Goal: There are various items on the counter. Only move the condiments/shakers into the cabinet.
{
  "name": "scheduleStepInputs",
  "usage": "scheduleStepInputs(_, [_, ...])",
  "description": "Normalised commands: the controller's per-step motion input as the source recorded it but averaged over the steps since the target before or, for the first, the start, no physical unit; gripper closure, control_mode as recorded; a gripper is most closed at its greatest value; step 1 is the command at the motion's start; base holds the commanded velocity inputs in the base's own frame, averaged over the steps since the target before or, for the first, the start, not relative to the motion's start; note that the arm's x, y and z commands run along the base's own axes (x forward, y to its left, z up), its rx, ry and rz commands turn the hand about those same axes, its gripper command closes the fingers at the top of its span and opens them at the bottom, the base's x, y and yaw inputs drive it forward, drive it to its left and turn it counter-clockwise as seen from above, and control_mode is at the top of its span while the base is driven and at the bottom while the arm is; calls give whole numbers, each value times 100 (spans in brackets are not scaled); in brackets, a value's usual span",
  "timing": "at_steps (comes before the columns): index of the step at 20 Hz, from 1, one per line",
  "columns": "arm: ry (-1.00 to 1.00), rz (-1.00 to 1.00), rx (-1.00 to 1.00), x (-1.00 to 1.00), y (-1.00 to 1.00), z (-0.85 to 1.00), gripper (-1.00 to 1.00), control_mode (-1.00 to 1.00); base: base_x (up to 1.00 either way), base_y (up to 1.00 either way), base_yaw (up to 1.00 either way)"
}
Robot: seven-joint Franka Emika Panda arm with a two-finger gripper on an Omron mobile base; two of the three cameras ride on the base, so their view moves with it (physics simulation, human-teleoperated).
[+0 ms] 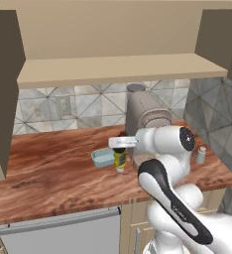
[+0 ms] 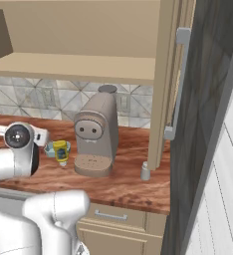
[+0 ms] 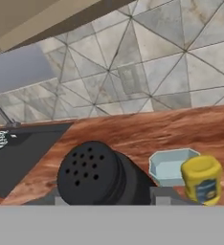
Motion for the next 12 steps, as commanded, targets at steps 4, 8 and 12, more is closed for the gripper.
scheduleStepInputs(4, [18, 0, 17, -13, -36, 100, 100, -100, 0, 0, 0])
scheduleStepInputs(8, [30, 0, 15, -10, -34, 100, 100, -100, 0, 0, 0])
scheduleStepInputs(12, [29, 0, 14, -11, -38, 100, 100, -100, 0, 0, 0])
